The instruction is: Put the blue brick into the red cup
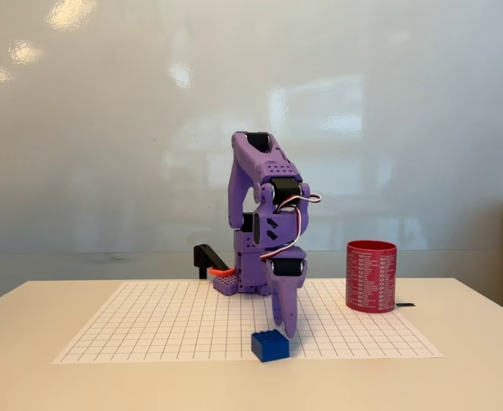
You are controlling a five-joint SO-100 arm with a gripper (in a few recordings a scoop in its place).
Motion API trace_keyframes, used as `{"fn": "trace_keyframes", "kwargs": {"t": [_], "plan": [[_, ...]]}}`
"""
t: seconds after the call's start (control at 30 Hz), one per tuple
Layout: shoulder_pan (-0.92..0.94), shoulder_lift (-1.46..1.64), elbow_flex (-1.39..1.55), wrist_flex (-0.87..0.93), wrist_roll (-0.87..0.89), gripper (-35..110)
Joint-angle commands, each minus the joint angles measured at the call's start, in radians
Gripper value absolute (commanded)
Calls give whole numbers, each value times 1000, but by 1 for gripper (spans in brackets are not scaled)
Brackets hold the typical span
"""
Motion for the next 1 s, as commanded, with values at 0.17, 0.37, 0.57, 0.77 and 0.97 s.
{"fn": "trace_keyframes", "kwargs": {"t": [0.17,0.37,0.57,0.77,0.97], "plan": [[2,58,-100,28,-51,52],[83,-186,-331,100,-89,50],[132,-285,-345,78,-100,43],[179,-293,-318,3,-225,0],[216,-249,-272,-28,-216,-1]]}}
